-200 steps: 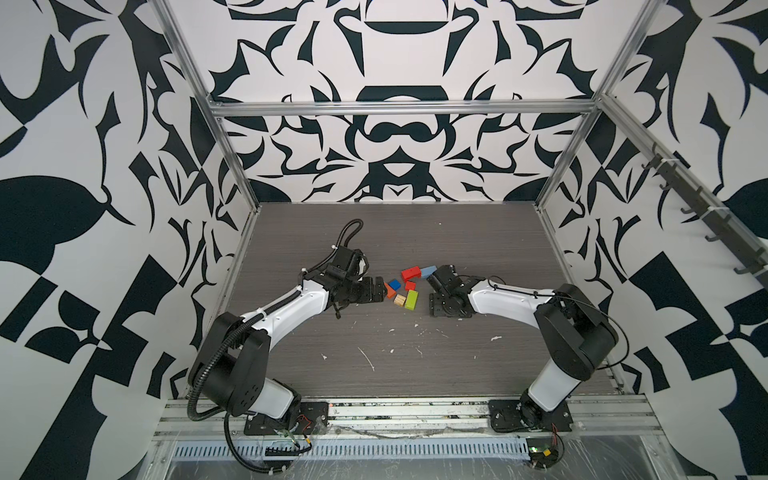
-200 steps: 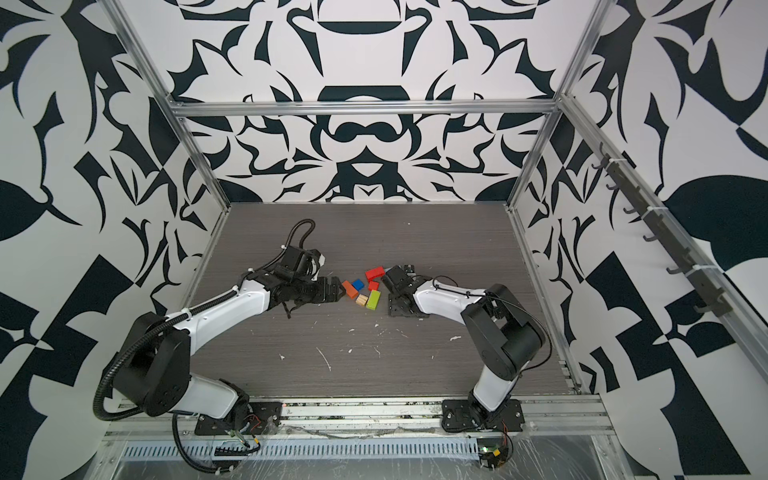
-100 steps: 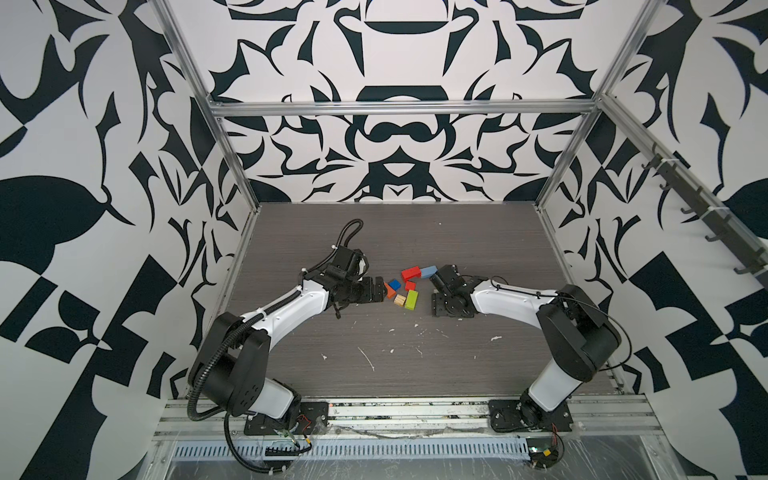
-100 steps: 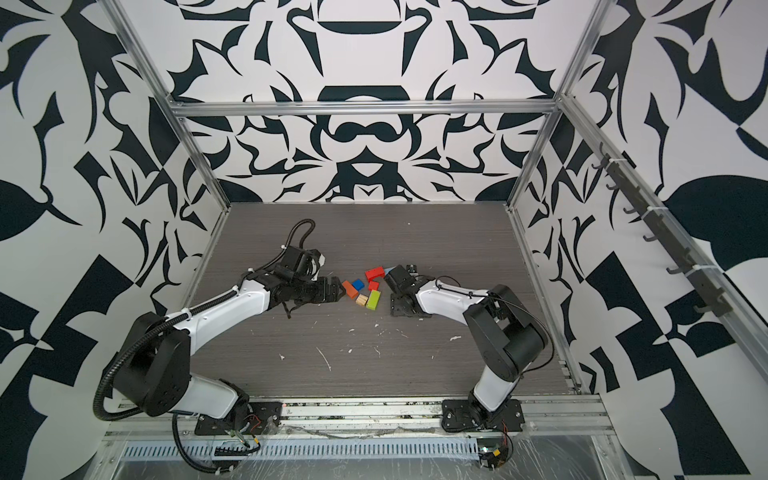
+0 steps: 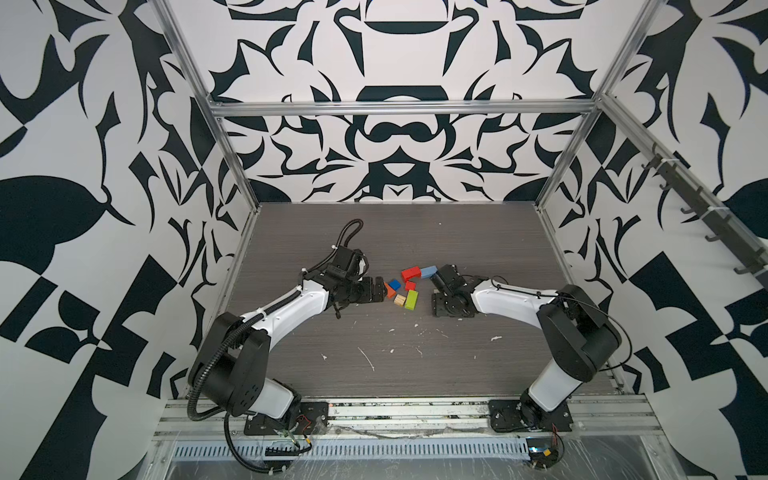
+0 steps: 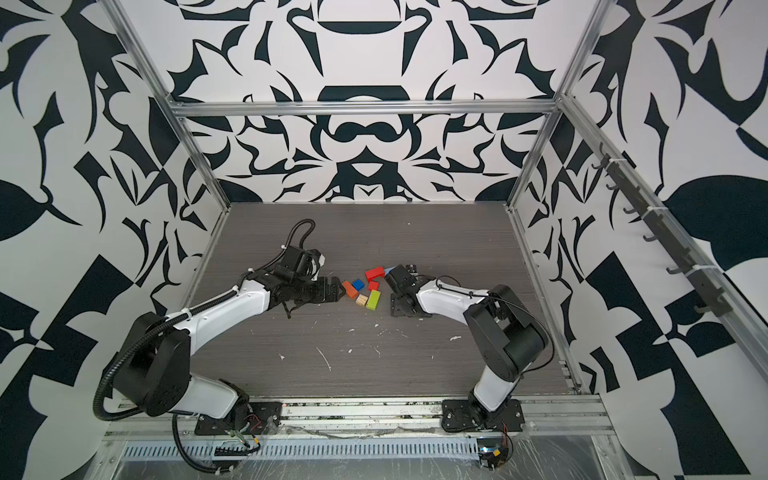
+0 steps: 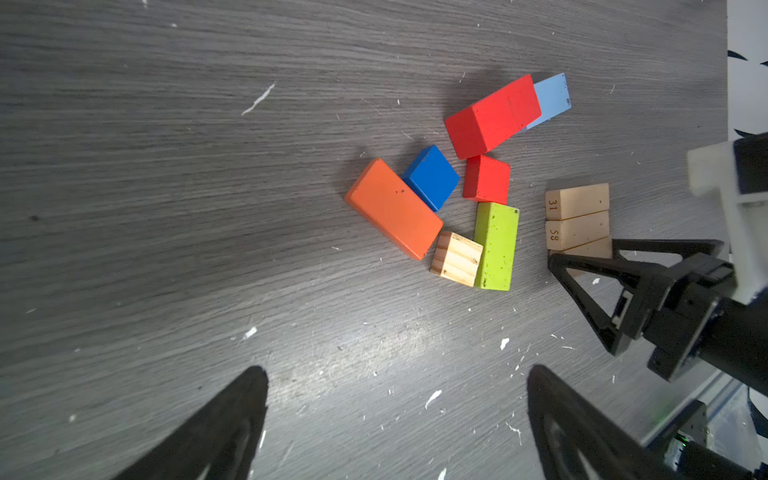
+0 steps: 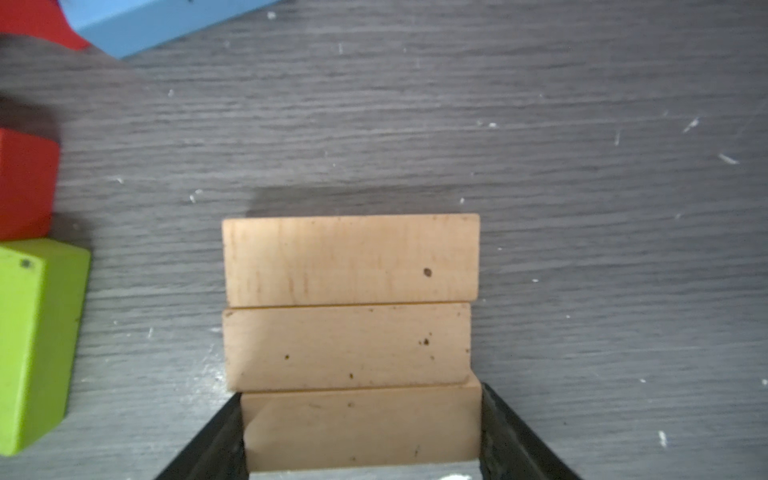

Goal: Build the wood block tower
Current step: 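Lower the bar marked 29 beside the two bars and align it with the right gripper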

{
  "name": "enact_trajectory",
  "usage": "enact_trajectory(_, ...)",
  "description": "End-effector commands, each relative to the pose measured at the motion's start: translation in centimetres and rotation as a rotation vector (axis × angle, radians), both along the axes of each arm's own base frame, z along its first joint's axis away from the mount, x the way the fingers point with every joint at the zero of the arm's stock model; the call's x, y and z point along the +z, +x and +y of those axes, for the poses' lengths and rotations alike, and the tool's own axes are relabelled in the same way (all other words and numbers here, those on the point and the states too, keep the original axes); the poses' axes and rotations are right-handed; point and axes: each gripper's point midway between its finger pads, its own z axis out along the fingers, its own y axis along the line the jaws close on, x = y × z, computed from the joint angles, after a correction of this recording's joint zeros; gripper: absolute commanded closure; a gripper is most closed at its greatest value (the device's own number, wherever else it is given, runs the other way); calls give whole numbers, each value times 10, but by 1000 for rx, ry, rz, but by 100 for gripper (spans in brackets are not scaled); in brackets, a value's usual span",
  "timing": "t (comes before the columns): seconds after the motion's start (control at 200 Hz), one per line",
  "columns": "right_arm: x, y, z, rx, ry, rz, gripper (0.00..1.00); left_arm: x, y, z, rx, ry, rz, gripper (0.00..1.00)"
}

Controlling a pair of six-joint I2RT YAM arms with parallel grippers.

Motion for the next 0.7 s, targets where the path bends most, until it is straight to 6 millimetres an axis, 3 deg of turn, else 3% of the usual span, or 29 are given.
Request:
enact_trajectory(0.0,-14,-18,-4,20,-6,92,28,13,4,0,2,-7,-25,0)
enact_trajectory(0.695,-11,-16,0,11,17,91,28,14,5,-1,0,-9,-27,0)
